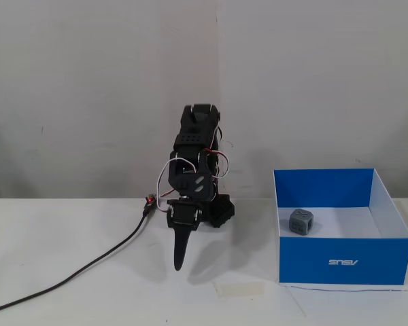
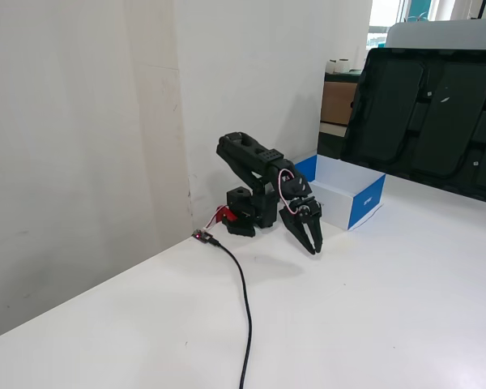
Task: Pick the gray block and keep it in the box.
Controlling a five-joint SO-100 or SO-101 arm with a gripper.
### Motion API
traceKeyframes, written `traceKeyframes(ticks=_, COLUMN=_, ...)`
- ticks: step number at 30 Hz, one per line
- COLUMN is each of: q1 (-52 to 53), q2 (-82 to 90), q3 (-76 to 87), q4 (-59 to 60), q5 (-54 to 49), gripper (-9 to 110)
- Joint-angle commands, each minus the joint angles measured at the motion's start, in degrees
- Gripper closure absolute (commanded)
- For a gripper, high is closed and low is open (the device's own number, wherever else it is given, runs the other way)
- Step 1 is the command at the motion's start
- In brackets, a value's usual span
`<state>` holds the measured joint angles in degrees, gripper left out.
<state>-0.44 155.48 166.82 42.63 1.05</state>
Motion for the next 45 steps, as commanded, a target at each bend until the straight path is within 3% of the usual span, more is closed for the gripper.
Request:
traceKeyframes(ticks=1, q1=-0.7, q2=14.85, q3=2.2, q4=5.19, q5=0.44, gripper=101)
traceKeyframes(ticks=7, q1=-0.97, q2=40.43, q3=7.65, q4=18.98, q5=0.97, gripper=101)
traceKeyframes(ticks=45, q1=-0.09, q2=40.96, q3=7.21, q4=21.71, q5=0.97, gripper=101)
